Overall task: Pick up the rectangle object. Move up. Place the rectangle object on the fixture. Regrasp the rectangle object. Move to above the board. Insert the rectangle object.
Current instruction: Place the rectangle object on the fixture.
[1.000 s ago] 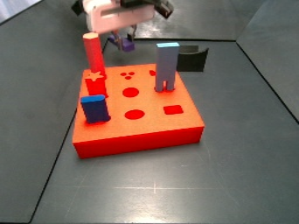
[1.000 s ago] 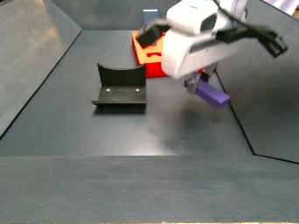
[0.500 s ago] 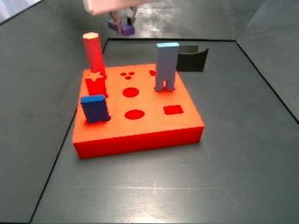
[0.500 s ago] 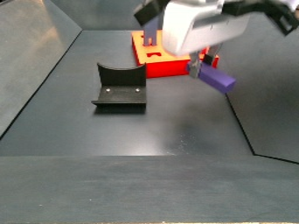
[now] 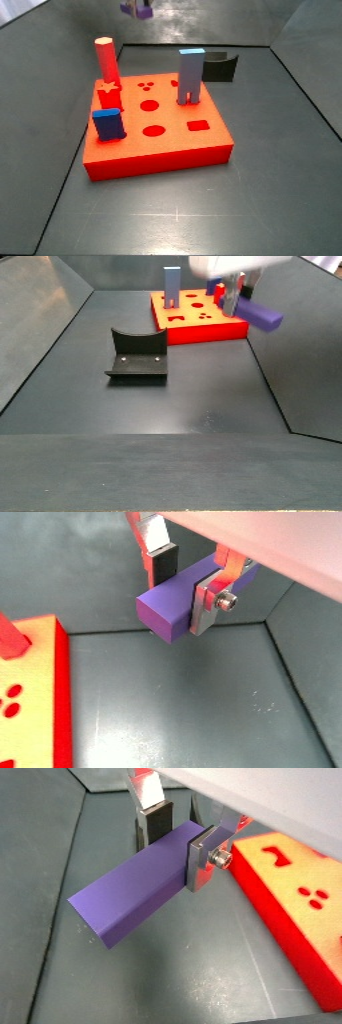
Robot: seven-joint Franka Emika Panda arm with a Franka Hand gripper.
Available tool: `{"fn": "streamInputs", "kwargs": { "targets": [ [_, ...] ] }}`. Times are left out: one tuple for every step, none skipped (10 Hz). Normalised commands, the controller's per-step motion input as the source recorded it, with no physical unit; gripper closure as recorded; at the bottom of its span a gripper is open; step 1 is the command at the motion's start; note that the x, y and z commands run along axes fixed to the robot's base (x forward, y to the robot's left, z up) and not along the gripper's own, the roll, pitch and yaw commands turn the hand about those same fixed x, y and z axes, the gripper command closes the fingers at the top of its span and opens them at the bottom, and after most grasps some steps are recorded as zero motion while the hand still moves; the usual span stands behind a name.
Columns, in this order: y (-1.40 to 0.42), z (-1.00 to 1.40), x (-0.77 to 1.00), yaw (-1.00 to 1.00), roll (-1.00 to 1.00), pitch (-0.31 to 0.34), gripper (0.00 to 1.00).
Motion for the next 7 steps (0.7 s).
{"fn": "streamInputs", "kwargs": {
  "targets": [
    [0.02,0.44,-0.01,-0.01,0.06,0.062,1.00],
    [0.02,0.33,0.00,-0.01,0.06,0.068,1.00],
    [-0.58,-0.22,1.00,-1.00,0.00,-0.204,1.00],
    [-0.56,-0.25,1.00,-1.00,0.00,-0.210,1.00],
    [-0.50,-0.24,1.00,-1.00,-0.01,-0.223,1.00],
    [-0.45,-0.21,1.00,-1.00,-0.02,-0.216,1.00],
    [-0.43,-0.20,1.00,-1.00,-0.02,-0.207,1.00]
  ]
}}
